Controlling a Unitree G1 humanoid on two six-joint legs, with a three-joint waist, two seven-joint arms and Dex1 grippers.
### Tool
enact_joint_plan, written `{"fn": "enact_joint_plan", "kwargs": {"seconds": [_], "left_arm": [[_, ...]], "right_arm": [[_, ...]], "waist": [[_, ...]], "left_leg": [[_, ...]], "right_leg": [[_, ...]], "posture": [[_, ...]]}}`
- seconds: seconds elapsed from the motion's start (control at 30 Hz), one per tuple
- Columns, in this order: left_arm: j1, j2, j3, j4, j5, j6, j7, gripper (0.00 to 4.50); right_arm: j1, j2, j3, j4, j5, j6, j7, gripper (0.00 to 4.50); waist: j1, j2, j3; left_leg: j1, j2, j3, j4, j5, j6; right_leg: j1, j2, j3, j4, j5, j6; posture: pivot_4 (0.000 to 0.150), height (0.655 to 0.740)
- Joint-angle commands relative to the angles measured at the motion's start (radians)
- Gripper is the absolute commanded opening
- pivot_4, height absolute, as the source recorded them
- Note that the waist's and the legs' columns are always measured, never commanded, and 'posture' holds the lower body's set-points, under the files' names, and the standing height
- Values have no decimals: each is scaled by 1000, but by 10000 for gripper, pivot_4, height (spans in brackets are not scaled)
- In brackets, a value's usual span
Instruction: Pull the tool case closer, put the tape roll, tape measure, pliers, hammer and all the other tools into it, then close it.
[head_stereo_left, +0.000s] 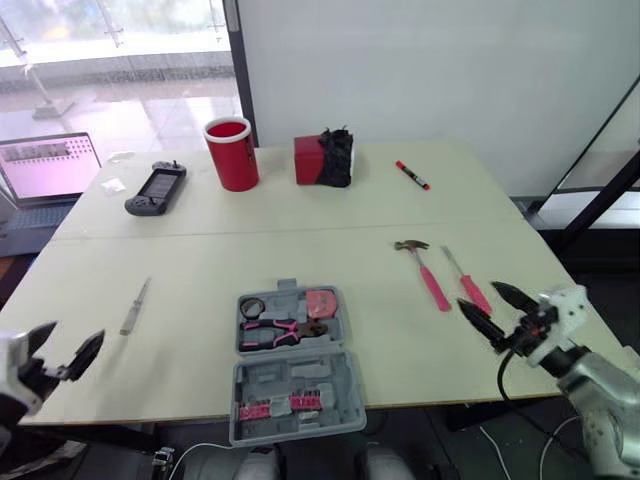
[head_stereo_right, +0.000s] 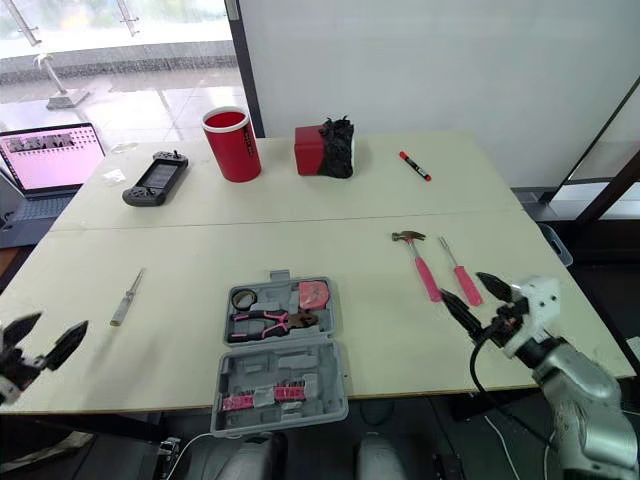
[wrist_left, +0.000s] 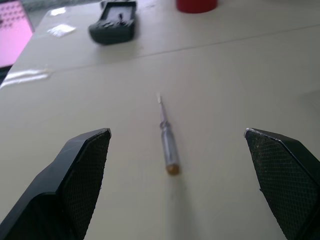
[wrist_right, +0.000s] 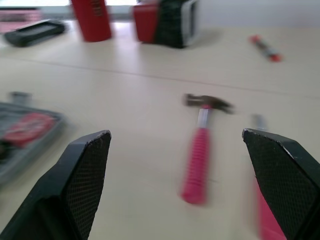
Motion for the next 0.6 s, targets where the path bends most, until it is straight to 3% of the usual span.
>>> {"fn": "enact_joint_plan", "kwargs": {"seconds": [0.03, 0.17, 0.33, 0.6], "left_arm": [[-35, 94, -65, -94, -13, 65, -90, 45000], [-107, 175, -132, -171, -117, 228, -186, 45000], [-223, 250, -256, -234, -137, 348, -269, 45000], [-337, 247, -318, -245, -105, 404, -255, 45000]], "right_arm": [[-48, -103, 40, -90, 63, 129, 63, 44555], [-67, -207, 89, -182, 95, 241, 108, 44555], [-45, -269, 101, -351, 153, 351, 103, 44555], [-81, -311, 97, -480, 253, 456, 88, 44555]], "waist": [[0, 0, 0], [0, 1, 1], [-2, 2, 2], [-8, 2, 2]], "left_leg": [[0, 0, 0, 0, 0, 0], [-3, 0, 0, 0, 0, 0], [-5, 0, -1, 0, 0, 0], [-6, -1, -1, 1, 0, 0]], "right_leg": [[0, 0, 0, -1, 0, 0], [-2, 0, -1, -2, 0, 1], [-3, 0, -2, -2, 2, 4], [-4, 1, -2, -2, 2, 4]], "posture": [[1500, 7400], [1500, 7400], [1500, 7400], [1500, 7400]]}}
